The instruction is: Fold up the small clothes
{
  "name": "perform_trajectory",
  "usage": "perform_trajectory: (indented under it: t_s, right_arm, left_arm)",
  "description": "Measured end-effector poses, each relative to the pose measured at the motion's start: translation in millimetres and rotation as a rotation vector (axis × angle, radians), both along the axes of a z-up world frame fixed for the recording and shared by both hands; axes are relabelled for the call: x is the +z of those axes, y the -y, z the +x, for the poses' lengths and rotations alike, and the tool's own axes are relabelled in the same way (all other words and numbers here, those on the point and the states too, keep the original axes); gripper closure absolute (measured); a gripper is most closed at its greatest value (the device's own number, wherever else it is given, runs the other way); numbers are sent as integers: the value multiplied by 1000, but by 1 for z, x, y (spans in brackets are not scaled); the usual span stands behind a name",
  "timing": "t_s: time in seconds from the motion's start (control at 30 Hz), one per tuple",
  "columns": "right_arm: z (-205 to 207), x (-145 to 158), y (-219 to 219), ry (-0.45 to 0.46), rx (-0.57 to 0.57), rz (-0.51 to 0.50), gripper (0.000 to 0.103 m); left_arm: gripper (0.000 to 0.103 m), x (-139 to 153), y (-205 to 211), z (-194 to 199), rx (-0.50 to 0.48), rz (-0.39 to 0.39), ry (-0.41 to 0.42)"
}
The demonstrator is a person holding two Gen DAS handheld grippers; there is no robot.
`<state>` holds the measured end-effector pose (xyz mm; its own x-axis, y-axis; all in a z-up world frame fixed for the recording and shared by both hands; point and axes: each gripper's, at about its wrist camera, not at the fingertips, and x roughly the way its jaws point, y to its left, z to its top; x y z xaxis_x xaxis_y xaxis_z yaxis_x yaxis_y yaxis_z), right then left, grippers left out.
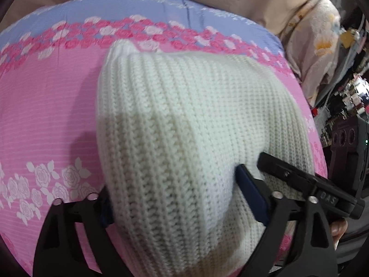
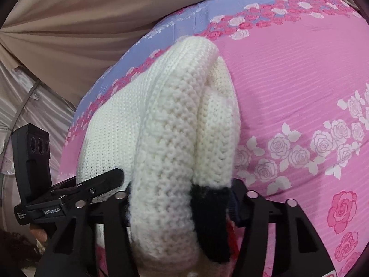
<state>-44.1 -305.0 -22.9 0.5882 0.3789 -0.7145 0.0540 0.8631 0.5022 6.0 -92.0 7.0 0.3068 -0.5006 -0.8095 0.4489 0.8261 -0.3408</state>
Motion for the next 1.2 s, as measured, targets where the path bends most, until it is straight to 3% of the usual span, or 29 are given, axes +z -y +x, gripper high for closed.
perform_trajectory:
  t_s: [0.07,0.2,0.37,0.5,0.67,0.77,0.87,0.97,1.0,1.07,1.1,1.2]
  right_arm:
    - [-8,14,-4,42,-1,-21,62]
    - [-26,46,-17,141,2,-47,64]
    - [-55,104,-26,339,-34,-98,64]
    - [-68,163,-41,560,-19,-123,64]
    - [-39,219,-70,748,56,-70,62]
    - [4,229,-89,772,84,-43,60]
    - [69,210,-108,674,101,-3,55]
    - [145,147,-123,474,80,8,48]
    - [167,114,-125,383,21,-17,48]
    - [184,67,-123,233,-78,-52,50]
    - [182,50,-120,203,-98,-24,51]
    - [162,44,-117,234,-108,-15,56]
  left_arm:
    - [44,12,-2,-4,-29,-23,31]
    - [55,47,-2,-14,-105,-86,118]
    - [55,104,-14,-31,-167,-189,283]
    - [55,160,-38,-43,-187,-275,458]
    - [54,225,-84,-43,-149,-344,672]
    - [50,244,-112,-20,-95,-340,738]
    - [42,231,-127,24,-10,-269,699]
    - [32,175,-133,92,92,-153,552]
    - [30,145,-136,118,129,-99,482]
    - [32,90,-149,150,242,18,399]
    - [32,72,-156,155,273,54,374]
    - [32,47,-186,153,309,25,295]
